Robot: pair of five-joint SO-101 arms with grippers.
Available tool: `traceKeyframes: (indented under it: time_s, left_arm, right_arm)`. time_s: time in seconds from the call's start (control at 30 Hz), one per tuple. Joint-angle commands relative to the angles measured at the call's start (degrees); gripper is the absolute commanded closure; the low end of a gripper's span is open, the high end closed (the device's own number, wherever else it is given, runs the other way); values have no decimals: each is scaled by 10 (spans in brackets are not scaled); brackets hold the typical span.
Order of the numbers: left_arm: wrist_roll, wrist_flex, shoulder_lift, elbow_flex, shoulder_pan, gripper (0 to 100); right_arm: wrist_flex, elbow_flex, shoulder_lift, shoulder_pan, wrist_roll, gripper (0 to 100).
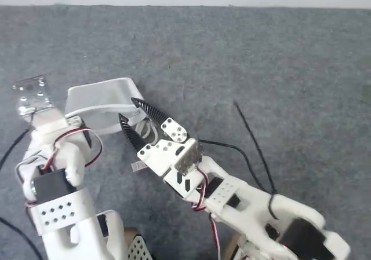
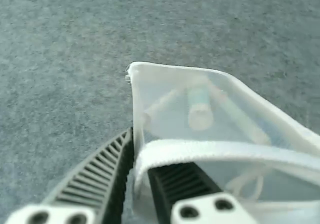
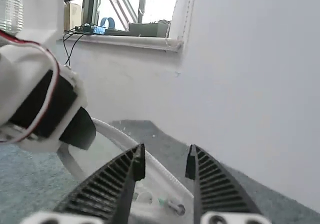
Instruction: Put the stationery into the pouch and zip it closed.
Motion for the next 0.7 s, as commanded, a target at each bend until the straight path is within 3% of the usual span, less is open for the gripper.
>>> traceKeyframes:
  time_s: [0.0,0.17,0.37,0.53,0.67]
  left_arm:
    - [-1,-32,1,-15,-26,987]
    - [28,-42,1,-15,-73,987]
    - [30,-50,2,-14,-82,972]
    - [38,-56,0,-15,-114,973]
    - [75,-76,1,-15,-167,973]
  right_arm:
    - [150,-8,-96,7,-37,873]
    - [345,-25,-205,7,-69,874]
    - [582,-80,-287,4,-66,876]
    - [763,-165,-284,4,-65,872]
    - [829,-214,-247,-1,-54,872]
